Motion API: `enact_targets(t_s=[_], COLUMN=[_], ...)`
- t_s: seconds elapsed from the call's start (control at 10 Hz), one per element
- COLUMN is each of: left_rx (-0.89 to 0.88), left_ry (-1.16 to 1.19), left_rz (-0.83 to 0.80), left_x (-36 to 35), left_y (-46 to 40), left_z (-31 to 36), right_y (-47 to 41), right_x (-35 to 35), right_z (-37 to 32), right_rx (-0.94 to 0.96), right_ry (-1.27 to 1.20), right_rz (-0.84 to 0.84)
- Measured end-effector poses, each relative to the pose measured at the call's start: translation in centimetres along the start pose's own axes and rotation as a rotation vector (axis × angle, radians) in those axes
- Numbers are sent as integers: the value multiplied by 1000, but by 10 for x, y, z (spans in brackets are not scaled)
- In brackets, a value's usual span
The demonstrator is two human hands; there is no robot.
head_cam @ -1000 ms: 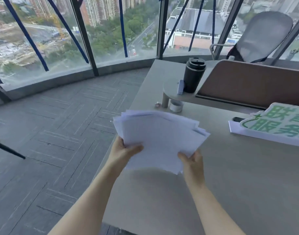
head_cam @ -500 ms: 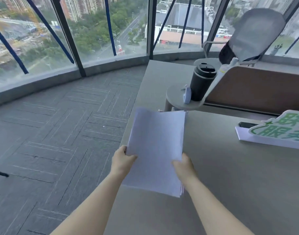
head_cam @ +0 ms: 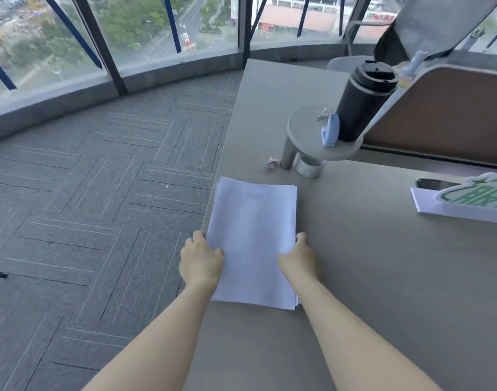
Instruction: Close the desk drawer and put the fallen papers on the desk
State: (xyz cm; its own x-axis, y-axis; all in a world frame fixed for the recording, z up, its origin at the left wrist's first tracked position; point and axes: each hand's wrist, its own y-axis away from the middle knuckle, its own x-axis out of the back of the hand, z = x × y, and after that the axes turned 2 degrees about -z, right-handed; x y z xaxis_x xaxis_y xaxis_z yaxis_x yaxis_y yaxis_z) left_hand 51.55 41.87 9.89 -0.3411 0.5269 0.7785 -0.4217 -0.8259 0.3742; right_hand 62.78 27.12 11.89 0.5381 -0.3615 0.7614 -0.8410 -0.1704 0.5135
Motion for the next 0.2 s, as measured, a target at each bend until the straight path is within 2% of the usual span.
enact_targets(t_s=[0.1,0.2], left_rx=[23,-54], left_ry=[-8,36], left_rz=[31,87], left_x=[8,7], left_y=[2,25], left_z=[2,-8], right_y=[1,12], right_x=[6,12], right_z=[5,29], right_rx=[-12,24], right_ry=[32,-218], right_rz=[42,69])
